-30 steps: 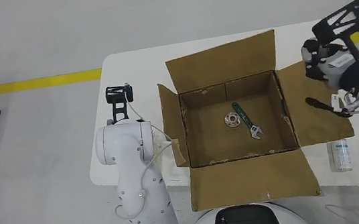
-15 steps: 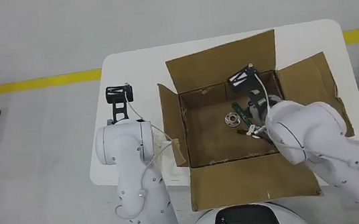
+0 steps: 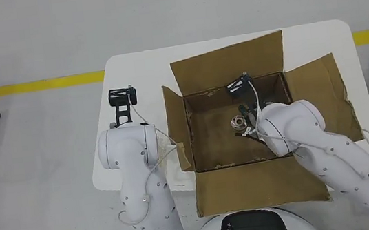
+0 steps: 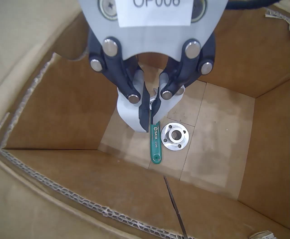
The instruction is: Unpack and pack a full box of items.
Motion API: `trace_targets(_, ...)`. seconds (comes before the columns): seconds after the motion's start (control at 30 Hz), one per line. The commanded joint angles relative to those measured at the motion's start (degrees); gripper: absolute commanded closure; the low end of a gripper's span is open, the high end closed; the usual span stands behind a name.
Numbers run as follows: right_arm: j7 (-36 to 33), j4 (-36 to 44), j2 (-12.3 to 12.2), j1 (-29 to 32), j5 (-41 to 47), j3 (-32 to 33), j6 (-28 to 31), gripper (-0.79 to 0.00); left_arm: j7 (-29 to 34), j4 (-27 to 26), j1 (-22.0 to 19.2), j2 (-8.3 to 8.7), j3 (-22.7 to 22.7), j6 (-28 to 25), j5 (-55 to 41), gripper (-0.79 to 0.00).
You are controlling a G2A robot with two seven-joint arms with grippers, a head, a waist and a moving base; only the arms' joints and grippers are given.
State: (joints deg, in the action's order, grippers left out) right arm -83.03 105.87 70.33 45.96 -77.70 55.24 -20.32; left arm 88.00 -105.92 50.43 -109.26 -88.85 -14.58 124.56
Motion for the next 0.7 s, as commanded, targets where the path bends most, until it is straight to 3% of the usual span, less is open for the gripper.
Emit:
trace_targets(0.0,0.01,0.00,0.00,0.00,0.00,0.00,0.00,0.000,0.00,0.00,0.00,0.00,0.00,0.00,0.00,-0.785)
trace_targets(0.27,0.01,0.00,0.00,0.00,0.00,0.00,0.00,0.000,0.00,0.00,0.00,0.00,0.00,0.00,0.00,-0.785)
trace_targets(0.43,4.28,-1.25,0.41,2.23,0.29,-1.04,1.29,0.000,0.00,0.00,0.00,0.00,0.00,0.00,0.00,-0.785)
trace_targets(0.5,4.98,-2.55,0.89,2.03,0.80,-2.15,1.08,-0.175,0.00,0.00,0.00,0.00,0.00,0.00,0.00,-0.785)
trace_targets(0.57,5.83,-4.54,1.44,1.38,1.04,-3.35,0.82,-0.268,0.00,0.00,0.00,0.00,0.00,0.00,0.00,-0.785)
trace_targets(0.67,6.51,-7.32,2.30,-0.08,1.54,-4.89,0.55,-0.339,0.00,0.00,0.00,0.00,0.00,0.00,0.00,-0.785)
